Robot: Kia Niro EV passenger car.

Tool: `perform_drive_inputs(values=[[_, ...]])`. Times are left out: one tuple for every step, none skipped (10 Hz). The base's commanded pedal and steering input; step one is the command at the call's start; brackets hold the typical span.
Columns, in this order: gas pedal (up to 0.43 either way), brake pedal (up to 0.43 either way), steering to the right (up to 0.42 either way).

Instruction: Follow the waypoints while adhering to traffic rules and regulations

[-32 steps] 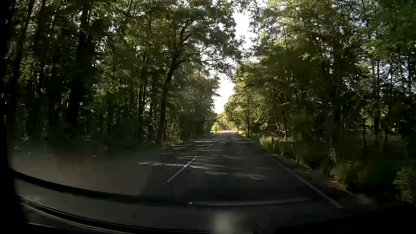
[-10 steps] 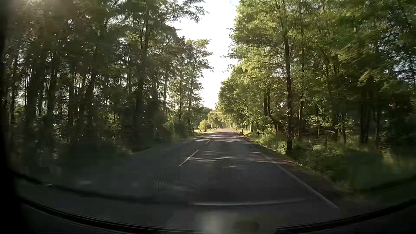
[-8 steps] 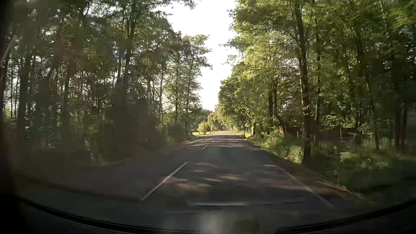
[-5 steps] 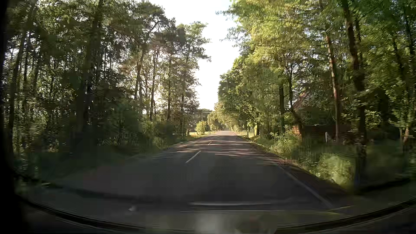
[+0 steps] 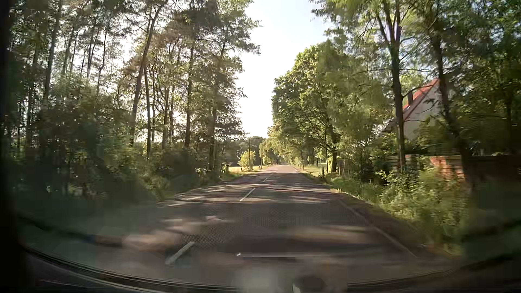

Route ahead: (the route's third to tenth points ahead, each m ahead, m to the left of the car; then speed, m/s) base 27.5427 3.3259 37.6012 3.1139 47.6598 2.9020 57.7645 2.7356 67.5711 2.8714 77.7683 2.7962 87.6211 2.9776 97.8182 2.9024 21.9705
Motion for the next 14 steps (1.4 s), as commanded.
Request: perform_drive_inputs(values=[[0.350, 0.006, 0.001], [0.350, 0.006, 0.001], [0.350, 0.006, 0.001], [0.350, 0.006, 0.001], [0.350, 0.006, 0.001], [0.350, 0.006, 0.001], [0.350, 0.006, 0.001], [0.350, 0.006, 0.001], [0.339, 0.006, 0.001], [0.339, 0.006, 0.001], [0.339, 0.006, 0.001], [0.339, 0.006, 0.001], [0.339, 0.006, 0.001], [0.339, 0.006, 0.001]])
